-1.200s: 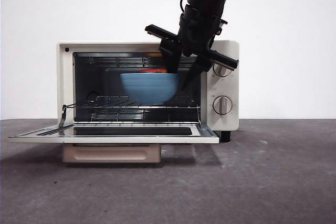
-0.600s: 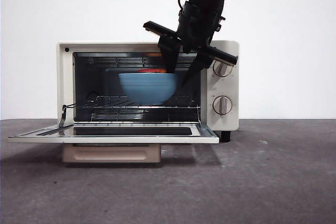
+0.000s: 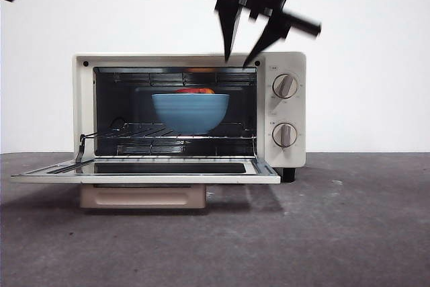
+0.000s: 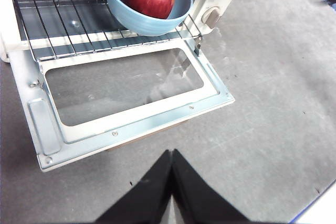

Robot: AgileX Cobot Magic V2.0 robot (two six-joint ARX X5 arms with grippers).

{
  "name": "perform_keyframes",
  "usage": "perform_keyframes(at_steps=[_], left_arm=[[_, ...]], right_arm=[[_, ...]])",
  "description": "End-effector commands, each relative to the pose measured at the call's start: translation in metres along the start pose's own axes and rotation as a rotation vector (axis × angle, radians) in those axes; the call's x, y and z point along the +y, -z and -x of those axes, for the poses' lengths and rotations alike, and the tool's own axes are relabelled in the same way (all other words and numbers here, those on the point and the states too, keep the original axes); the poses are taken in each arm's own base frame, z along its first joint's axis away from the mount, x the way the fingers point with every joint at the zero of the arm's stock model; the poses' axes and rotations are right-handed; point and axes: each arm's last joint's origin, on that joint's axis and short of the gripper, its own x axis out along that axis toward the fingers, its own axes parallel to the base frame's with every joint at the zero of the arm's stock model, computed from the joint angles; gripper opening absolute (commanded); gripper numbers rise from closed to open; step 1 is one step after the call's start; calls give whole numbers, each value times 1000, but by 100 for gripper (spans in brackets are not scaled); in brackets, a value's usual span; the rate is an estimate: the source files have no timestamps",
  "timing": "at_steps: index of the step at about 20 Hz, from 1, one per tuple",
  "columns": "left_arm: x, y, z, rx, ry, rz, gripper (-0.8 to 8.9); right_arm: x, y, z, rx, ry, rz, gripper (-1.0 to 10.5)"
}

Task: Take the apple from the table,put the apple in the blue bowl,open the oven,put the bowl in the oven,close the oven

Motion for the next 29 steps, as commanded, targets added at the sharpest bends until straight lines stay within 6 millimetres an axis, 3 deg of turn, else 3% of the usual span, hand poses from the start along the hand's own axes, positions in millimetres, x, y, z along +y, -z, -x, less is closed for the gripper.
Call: perform_keyframes(at_steps=[1, 5, 11, 14, 22, 29], left_arm=[[2, -5, -8, -2, 1, -14, 6], [17, -15, -19, -29, -51, 51, 6], [57, -20, -31, -37, -64, 178, 6], [81, -14, -41, -25, -86, 247, 6], [132, 16, -85, 54, -118, 361, 6], [166, 37, -128, 128, -123, 423, 6]], right_arm=[[11, -5, 33, -42, -48, 205, 142], [10, 5, 88, -15, -47, 473, 142], [5, 27, 145, -37, -119, 601, 153], [-10, 48, 158, -73, -172, 623, 153], [-80, 107, 173, -86, -231, 599, 153], [-112, 126, 194, -139, -269, 520, 153]])
